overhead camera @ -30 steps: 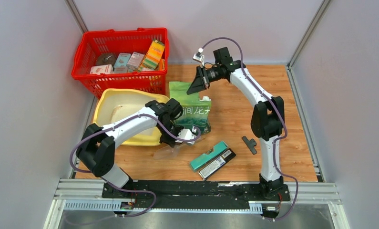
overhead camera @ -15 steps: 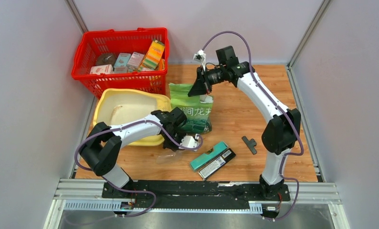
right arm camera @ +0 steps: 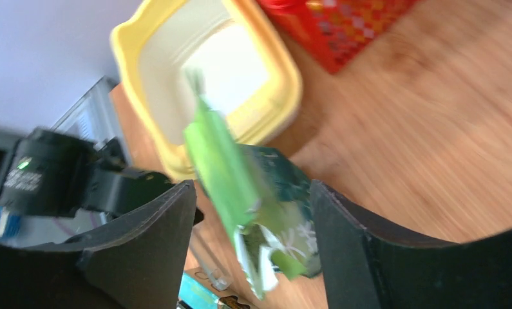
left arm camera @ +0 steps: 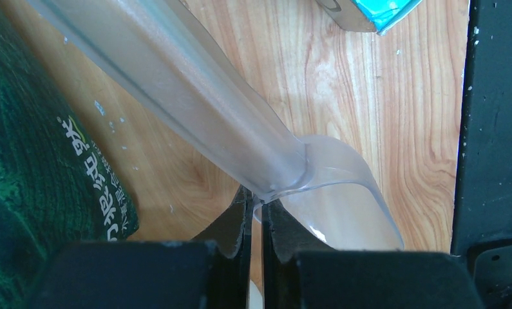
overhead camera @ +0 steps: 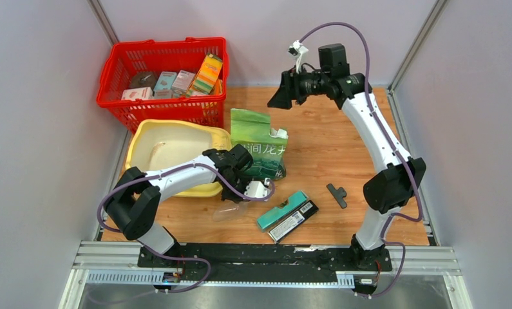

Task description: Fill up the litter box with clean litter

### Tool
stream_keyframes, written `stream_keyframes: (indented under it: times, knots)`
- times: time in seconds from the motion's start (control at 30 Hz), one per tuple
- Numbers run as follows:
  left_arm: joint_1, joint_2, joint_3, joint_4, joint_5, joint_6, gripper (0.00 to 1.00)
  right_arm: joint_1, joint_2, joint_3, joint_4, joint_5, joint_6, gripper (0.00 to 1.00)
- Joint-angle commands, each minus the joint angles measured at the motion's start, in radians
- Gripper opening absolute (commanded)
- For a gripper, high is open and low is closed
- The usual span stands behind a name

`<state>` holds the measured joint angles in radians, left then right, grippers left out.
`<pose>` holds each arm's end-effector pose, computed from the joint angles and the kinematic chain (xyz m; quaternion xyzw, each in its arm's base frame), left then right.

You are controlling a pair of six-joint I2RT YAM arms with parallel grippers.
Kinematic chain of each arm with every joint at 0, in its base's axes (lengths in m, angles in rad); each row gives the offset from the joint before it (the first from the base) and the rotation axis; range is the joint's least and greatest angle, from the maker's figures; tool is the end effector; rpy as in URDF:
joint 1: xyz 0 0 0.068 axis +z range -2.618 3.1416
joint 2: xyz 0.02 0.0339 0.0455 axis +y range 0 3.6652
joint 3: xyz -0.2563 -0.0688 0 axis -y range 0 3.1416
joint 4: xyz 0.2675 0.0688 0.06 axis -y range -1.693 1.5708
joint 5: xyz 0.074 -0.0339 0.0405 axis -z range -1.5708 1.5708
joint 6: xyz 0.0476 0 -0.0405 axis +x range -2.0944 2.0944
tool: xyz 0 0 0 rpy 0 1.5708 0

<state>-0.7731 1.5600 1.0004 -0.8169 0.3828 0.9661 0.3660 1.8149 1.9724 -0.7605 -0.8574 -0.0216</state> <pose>0.2013 -0.2213 0.1627 0.7585 0.6163 -0.1793 0.1130 0.3824 0.1851 0.4038 -0.3448 0.7528 0.4350 0.3538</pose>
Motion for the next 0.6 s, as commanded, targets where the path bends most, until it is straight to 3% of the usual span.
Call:
stream_keyframes:
  times: [0.0,0.23,0.57]
  knots:
    - [0.011,-0.038,0.023,0.008,0.025,-0.044,0.0,-0.007,-0.026,0.054,-0.147,0.293,0.083,0.7]
    - [0.015,-0.049,0.017,0.022,0.024,-0.059,0.0,0.045,0.0,0.057,-0.407,0.356,-0.018,0.75]
    - [0.02,-0.083,-0.011,0.044,0.018,-0.067,0.0,0.077,-0.014,-0.04,-0.418,0.492,0.015,0.72]
